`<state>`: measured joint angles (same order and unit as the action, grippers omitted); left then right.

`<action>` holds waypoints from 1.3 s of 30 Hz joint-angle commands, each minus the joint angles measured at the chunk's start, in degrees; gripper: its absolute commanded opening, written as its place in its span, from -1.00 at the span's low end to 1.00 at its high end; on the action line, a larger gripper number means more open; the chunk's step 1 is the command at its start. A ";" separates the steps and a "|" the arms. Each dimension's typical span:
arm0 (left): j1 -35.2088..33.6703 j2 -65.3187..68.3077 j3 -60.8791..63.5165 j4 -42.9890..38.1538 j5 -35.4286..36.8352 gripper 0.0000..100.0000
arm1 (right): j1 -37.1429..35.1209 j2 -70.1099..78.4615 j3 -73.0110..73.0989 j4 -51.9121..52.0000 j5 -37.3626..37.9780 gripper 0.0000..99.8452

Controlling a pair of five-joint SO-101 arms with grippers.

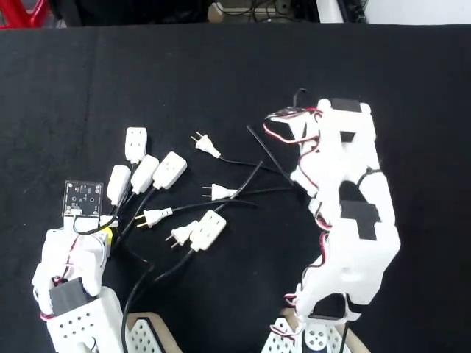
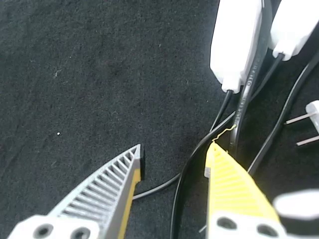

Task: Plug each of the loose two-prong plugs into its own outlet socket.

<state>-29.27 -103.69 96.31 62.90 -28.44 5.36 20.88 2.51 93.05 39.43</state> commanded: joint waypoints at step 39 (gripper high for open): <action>-0.40 -0.35 1.01 -0.88 -0.53 -0.57 | 6.59 1.27 5.67 -14.51 12.31 -0.87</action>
<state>-29.19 -103.69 96.31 62.90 -28.44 11.34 22.55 10.24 78.46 51.30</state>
